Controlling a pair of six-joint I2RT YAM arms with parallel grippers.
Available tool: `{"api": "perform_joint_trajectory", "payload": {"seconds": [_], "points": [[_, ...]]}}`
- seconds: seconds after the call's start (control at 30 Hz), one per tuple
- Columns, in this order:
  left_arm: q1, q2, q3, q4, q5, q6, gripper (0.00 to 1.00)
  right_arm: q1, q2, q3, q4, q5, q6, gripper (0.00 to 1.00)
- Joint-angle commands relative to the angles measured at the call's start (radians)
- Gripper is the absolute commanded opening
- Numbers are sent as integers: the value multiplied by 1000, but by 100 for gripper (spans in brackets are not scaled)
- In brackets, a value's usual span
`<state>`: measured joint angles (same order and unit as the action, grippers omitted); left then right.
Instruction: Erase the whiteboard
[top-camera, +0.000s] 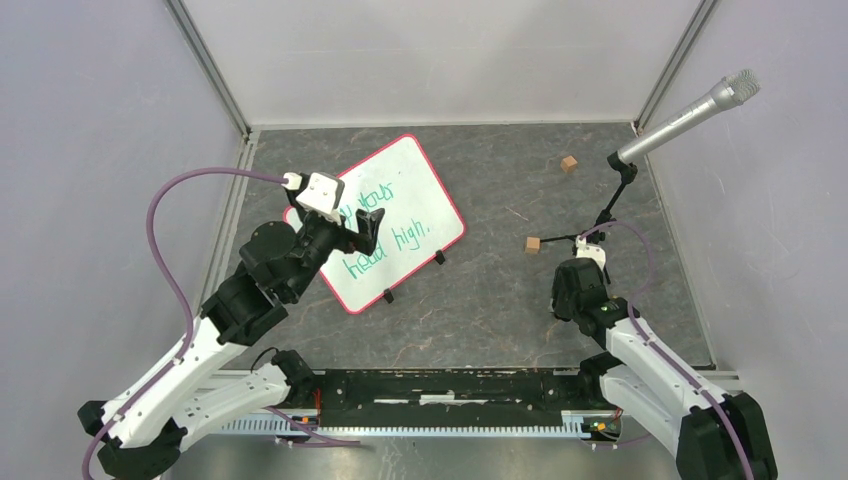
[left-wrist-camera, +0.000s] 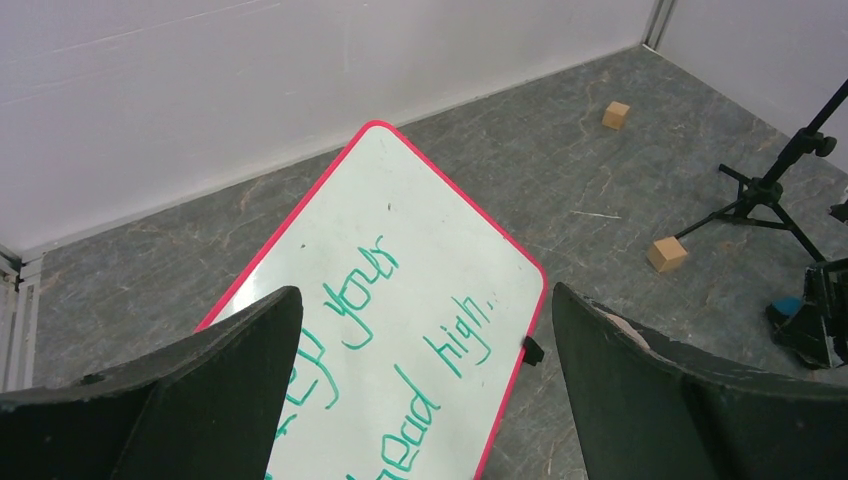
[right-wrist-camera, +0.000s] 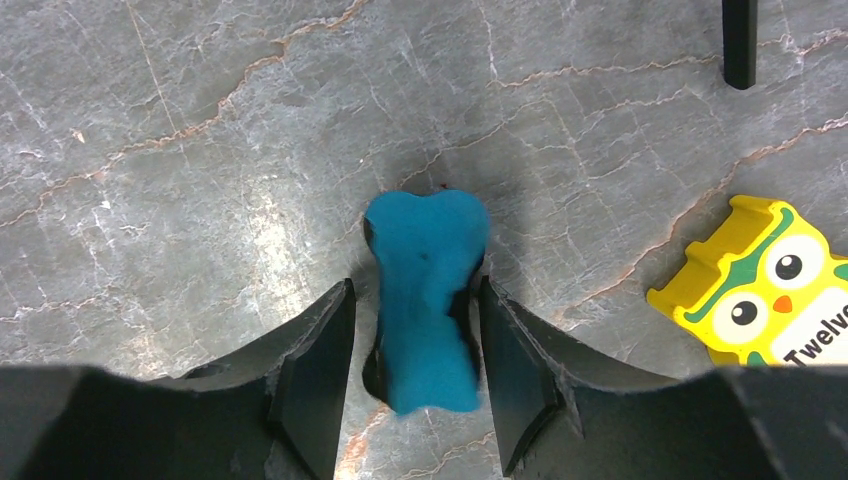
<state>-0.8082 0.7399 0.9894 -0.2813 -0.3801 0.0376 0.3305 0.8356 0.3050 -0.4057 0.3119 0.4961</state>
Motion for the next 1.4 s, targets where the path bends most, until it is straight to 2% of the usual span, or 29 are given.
{"api": "perform_joint_trajectory", "payload": {"seconds": [0.0, 0.23, 0.73, 1.03, 1.17, 1.37], "points": [[1, 0, -3, 42, 20, 13, 100, 4, 6, 37, 7, 54, -6, 54], [0, -3, -3, 42, 25, 11, 100, 3, 10, 50, 5, 45, -28, 59], [0, -4, -5, 44, 32, 5, 100, 4, -1, 33, 35, 50, -46, 38], [0, 5, -6, 44, 34, 4, 100, 16, -19, 22, 120, -61, -93, 26], [0, 25, 2, 33, 32, 2, 100, 71, -1, 50, 148, -91, -98, 24], [0, 27, 3, 33, 21, -4, 100, 275, 81, 126, 221, -35, -51, 24]]}}
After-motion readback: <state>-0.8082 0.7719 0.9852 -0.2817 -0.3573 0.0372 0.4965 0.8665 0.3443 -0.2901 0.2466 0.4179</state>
